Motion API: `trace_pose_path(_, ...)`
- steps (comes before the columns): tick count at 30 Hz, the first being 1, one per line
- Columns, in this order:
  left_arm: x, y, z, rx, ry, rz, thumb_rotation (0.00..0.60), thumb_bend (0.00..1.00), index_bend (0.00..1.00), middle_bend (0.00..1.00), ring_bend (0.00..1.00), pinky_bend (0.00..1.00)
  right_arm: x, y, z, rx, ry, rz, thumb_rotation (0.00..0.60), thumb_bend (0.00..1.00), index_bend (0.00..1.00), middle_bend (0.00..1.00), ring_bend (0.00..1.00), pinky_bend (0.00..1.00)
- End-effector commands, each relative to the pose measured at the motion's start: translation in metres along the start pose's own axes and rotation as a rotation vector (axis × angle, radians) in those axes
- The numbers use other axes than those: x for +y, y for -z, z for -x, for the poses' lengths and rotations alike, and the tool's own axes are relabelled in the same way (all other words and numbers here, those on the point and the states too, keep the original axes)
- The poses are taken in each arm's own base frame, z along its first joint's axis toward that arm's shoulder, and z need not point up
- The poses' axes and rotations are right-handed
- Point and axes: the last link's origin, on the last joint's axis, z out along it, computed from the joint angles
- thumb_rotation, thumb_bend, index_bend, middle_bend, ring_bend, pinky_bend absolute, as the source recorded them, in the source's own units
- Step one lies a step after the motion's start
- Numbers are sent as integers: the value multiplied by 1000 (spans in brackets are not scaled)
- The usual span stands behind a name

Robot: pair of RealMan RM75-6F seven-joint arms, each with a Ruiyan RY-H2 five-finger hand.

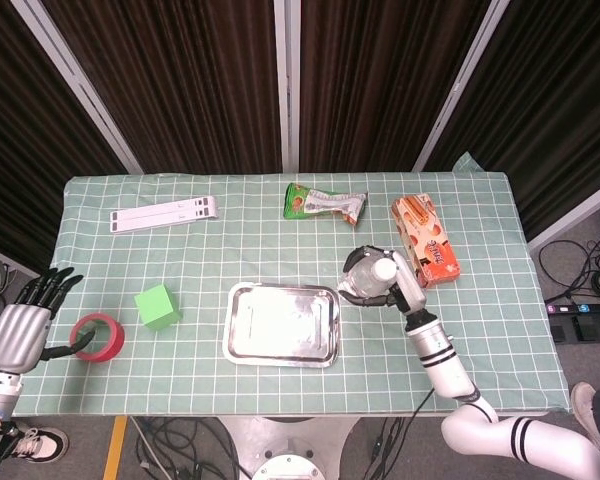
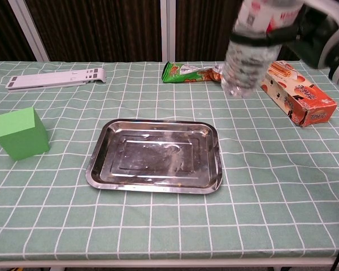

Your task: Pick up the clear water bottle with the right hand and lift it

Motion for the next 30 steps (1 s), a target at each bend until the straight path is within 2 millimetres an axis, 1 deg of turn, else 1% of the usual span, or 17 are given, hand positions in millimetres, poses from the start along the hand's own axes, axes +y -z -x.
trace_pose_path(1,0,0,-1,1,-1,-3,406,235,182,186,97,163,52,7,-18,12,62,151,600,131,675,556,407,477)
trace_pose_path(5,3,-2,-3,11,4,8,405,234,182,187,97,163,4,2,-18,10,75,-38,600,131,675,557,408,477)
trace_pose_path(6,4,-3,-2,12,7,10,404,234,182,187,97,163,-2,3,-19,10,79,-55,600,132,676,557,408,477)
trace_pose_path(8,5,-4,-2,13,12,11,404,235,182,187,96,164,-6,6,-21,11,92,-60,600,132,676,558,408,477)
trace_pose_path(11,5,-1,0,8,14,9,406,235,182,187,96,164,1,7,-19,12,79,-11,600,133,676,558,409,477)
trace_pose_path(13,4,0,1,5,11,6,406,234,182,187,96,164,2,2,-10,-8,59,3,600,132,676,558,408,477)
trace_pose_path(18,2,0,0,4,3,2,408,235,182,187,97,163,-8,-26,43,-113,6,-3,600,132,676,559,408,477)
trace_pose_path(20,3,0,1,3,1,1,409,235,182,187,96,163,-14,-33,57,-140,3,-15,600,133,676,559,408,477)
trace_pose_path(21,3,-1,1,0,0,1,408,235,182,187,96,163,-16,-35,60,-144,7,-21,600,133,676,559,408,477)
trace_pose_path(23,4,-2,3,-4,0,3,409,235,183,187,97,163,-19,-33,54,-134,27,-38,600,132,676,559,409,477)
trace_pose_path(25,5,-3,4,-8,1,5,410,235,183,187,97,163,-19,-26,37,-99,40,-44,600,132,676,559,409,477)
trace_pose_path(28,6,-5,8,-15,10,9,408,234,182,187,97,164,-15,-10,-5,-21,57,-34,600,132,676,559,408,477)
trace_pose_path(29,7,-6,9,-18,13,13,407,235,182,187,97,164,-13,-1,-22,13,62,-28,600,132,676,559,409,477)
trace_pose_path(30,8,-6,11,-19,15,16,404,234,182,187,97,164,-12,5,-34,35,70,-23,600,132,676,559,409,477)
